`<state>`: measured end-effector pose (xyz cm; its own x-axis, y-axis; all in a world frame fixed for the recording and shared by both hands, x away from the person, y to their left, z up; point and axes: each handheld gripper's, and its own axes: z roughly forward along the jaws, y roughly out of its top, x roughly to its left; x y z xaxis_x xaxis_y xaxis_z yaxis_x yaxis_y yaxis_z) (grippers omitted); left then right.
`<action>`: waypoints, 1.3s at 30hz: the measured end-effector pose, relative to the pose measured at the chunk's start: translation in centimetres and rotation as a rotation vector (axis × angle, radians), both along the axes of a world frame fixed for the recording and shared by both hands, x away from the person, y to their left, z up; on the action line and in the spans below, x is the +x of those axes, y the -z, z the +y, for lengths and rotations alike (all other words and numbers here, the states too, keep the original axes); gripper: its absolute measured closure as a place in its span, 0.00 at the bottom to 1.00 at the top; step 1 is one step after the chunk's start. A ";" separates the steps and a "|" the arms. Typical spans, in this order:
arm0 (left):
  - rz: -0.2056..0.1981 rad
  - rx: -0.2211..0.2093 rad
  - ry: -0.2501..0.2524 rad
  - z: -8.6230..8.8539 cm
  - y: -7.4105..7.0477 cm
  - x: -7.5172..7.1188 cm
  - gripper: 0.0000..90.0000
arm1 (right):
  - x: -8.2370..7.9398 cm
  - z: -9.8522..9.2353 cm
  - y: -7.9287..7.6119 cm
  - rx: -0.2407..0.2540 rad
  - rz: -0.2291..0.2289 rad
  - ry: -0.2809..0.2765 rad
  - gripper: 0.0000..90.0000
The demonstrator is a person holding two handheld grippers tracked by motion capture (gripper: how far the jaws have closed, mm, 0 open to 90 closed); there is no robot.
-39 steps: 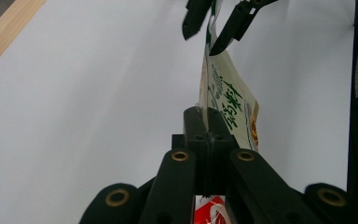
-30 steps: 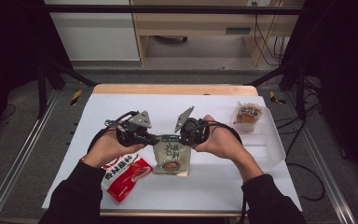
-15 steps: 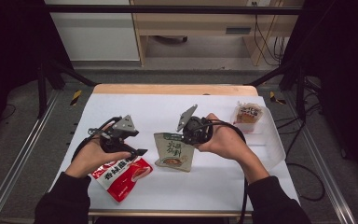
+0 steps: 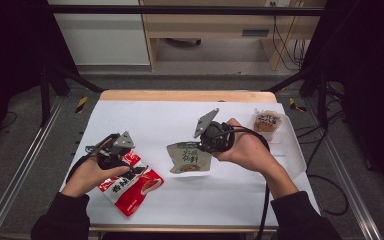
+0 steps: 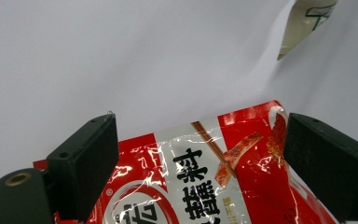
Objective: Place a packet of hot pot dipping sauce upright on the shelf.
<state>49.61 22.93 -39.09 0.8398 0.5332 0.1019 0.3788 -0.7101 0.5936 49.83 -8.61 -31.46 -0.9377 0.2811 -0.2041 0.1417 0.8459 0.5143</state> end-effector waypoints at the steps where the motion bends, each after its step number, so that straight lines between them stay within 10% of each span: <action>1: 0.001 0.005 -0.001 0.2 0.0 0.0 0.11 | 0.0 0.0 -0.1 -0.002 0.000 0.000 1.00; 23: 0.020 0.006 -0.027 1.9 0.8 0.4 0.10 | 0.1 -2.4 -1.9 0.018 -0.046 0.031 1.00; 39: 0.033 0.023 -0.032 2.0 1.2 0.5 0.09 | 0.5 -7.4 -4.4 0.047 -0.100 0.129 1.00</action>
<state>50.15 24.91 -40.31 0.8256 0.5574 0.0870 0.4203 -0.7106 0.5643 50.32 -16.02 -27.07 -0.8688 0.4094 -0.2785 0.1937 0.7986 0.5699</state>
